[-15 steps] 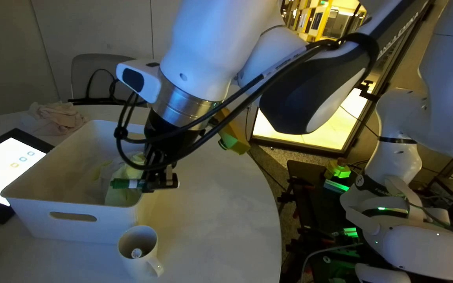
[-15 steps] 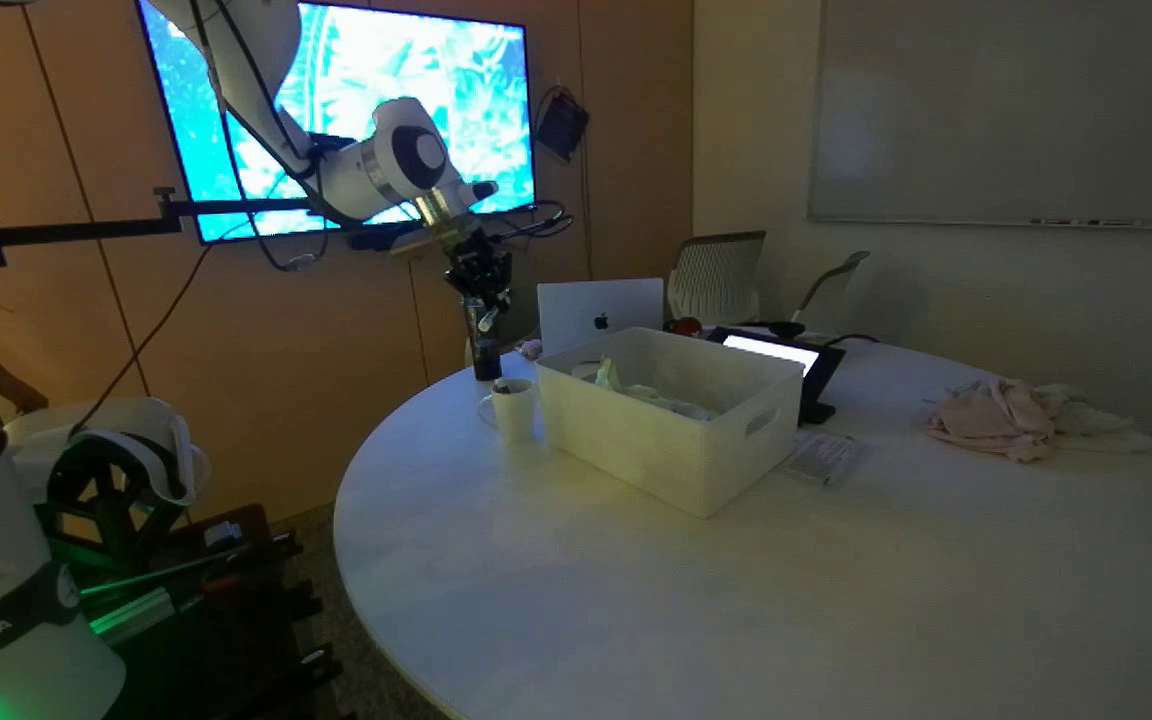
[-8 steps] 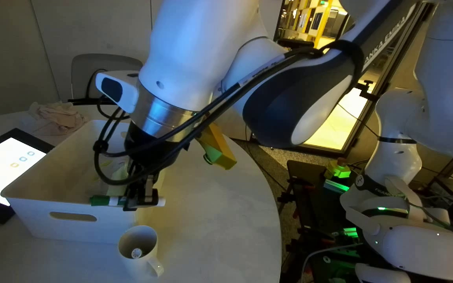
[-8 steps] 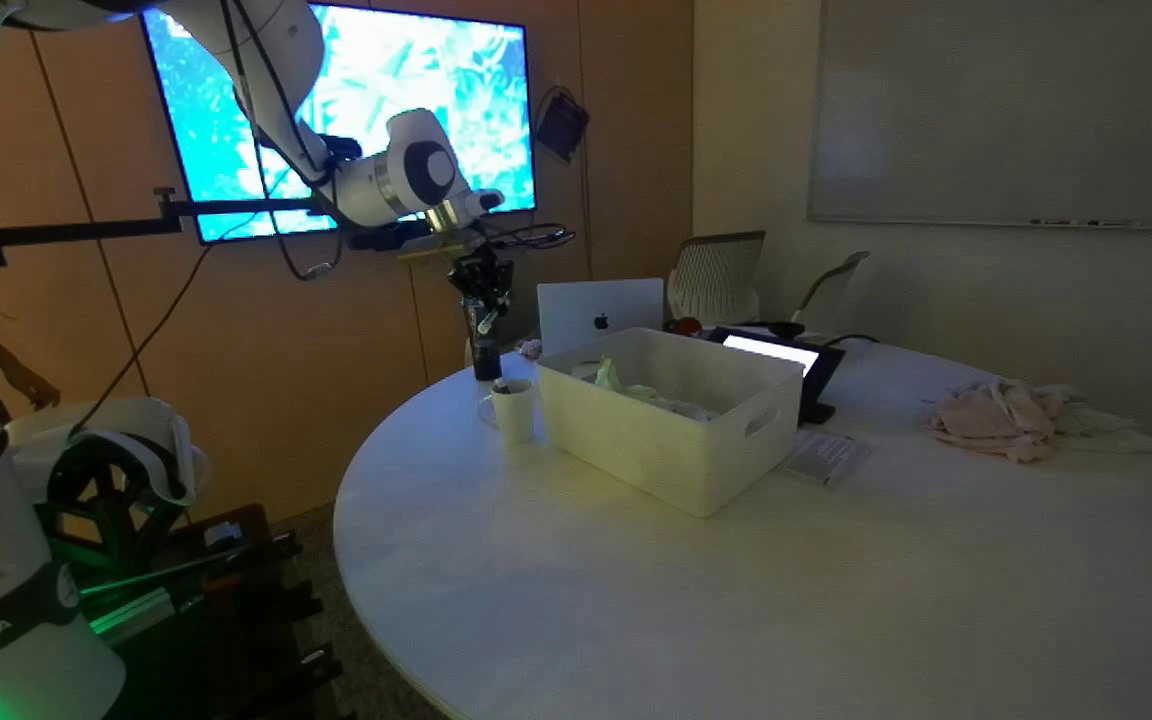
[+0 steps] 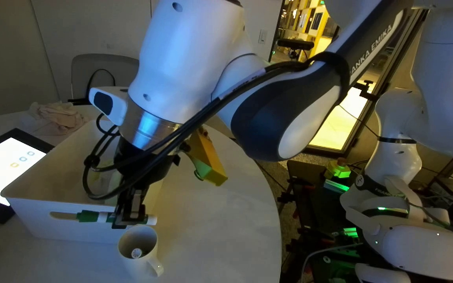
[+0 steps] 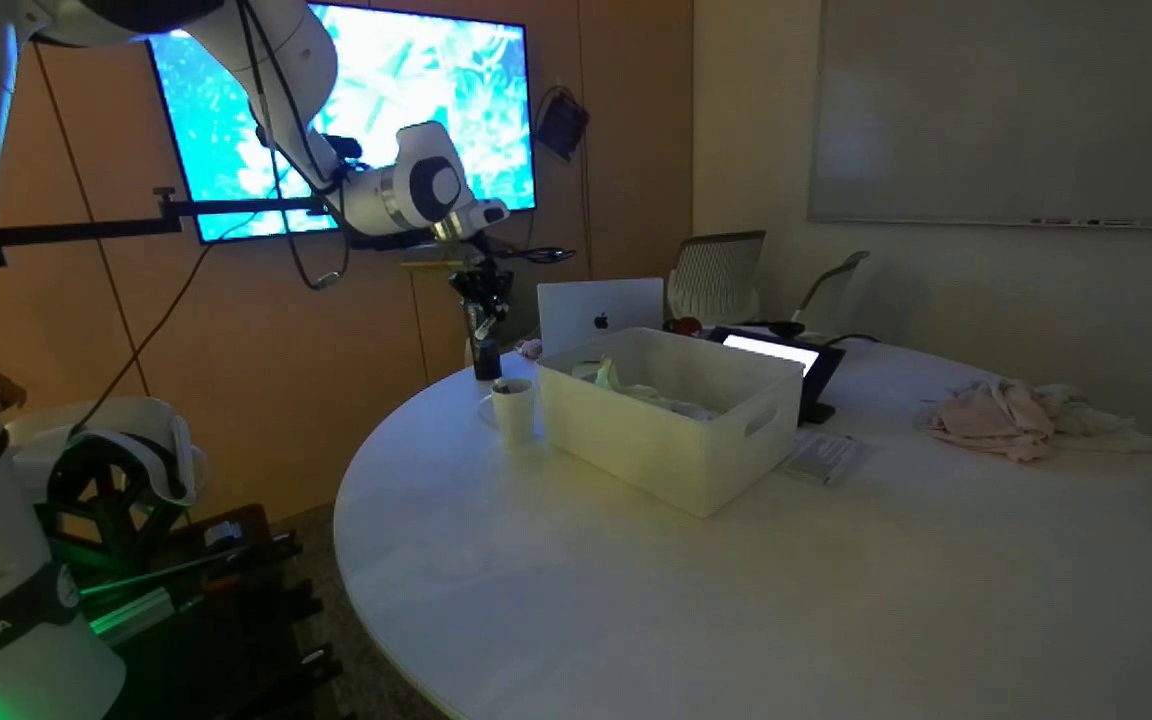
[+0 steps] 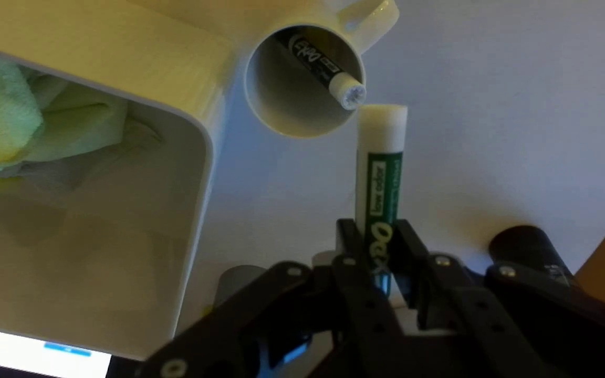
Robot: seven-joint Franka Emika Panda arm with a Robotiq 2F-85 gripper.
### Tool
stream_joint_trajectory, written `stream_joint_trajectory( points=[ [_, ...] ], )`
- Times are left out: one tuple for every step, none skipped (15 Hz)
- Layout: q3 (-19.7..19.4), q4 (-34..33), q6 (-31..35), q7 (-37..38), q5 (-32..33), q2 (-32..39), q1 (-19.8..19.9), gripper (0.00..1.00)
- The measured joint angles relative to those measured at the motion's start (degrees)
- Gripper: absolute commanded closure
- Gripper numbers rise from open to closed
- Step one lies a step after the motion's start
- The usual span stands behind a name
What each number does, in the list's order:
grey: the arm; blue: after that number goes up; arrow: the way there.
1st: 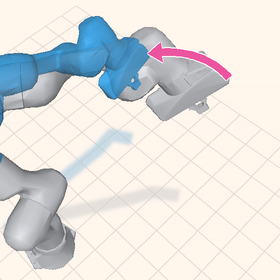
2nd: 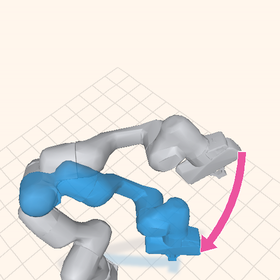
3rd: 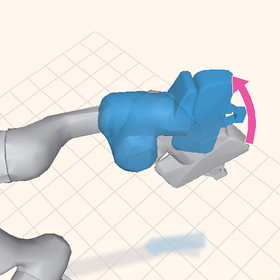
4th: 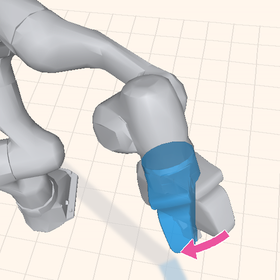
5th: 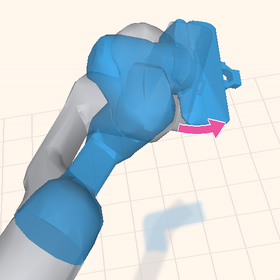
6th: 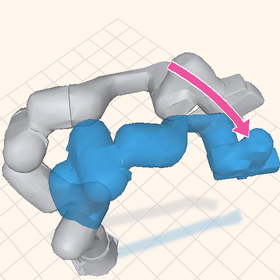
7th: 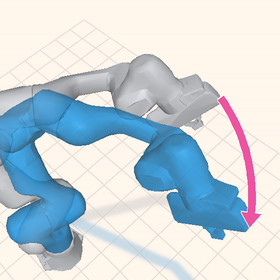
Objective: Put the cloths in the box, then put the marker and the yellow object in the cup
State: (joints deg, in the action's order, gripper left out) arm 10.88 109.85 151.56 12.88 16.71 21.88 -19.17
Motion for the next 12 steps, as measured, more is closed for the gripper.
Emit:
stream_joint_trajectory(
  points=[
    [-0.11, 0.28, 0.67, 0.25, 0.00, 0.23, -0.15, 0.85],
    [-0.31, 0.67, 1.16, 0.49, 0.00, 0.43, -0.42, 0.85],
    [-0.65, 1.32, 1.76, 0.84, 0.04, 0.54, -0.85, 0.85],
    [-1.15, 2.19, 2.34, 1.37, 0.23, 0.55, -1.44, 0.85],
    [-1.71, 3.10, 3.00, 2.03, 0.59, 0.55, -2.11, 0.85],
    [-2.36, 4.03, 3.52, 2.86, 1.02, 0.55, -2.90, 0.85],
    [-3.01, 4.92, 4.13, 3.77, 1.47, 0.55, -3.68, 0.85],
    [-3.69, 5.75, 4.77, 4.84, 2.13, 0.55, -4.48, 0.85],
    [-4.28, 6.51, 5.51, 5.81, 2.62, 0.55, -5.17, 0.85],
    [-4.88, 7.19, 6.32, 6.75, 3.06, 0.54, -5.82, 0.85],
    [-5.55, 7.75, 7.23, 7.76, 3.52, 0.53, -6.47, 0.85],
    [-6.31, 8.15, 8.04, 8.88, 4.15, 0.52, -7.15, 0.85]
  ],
)
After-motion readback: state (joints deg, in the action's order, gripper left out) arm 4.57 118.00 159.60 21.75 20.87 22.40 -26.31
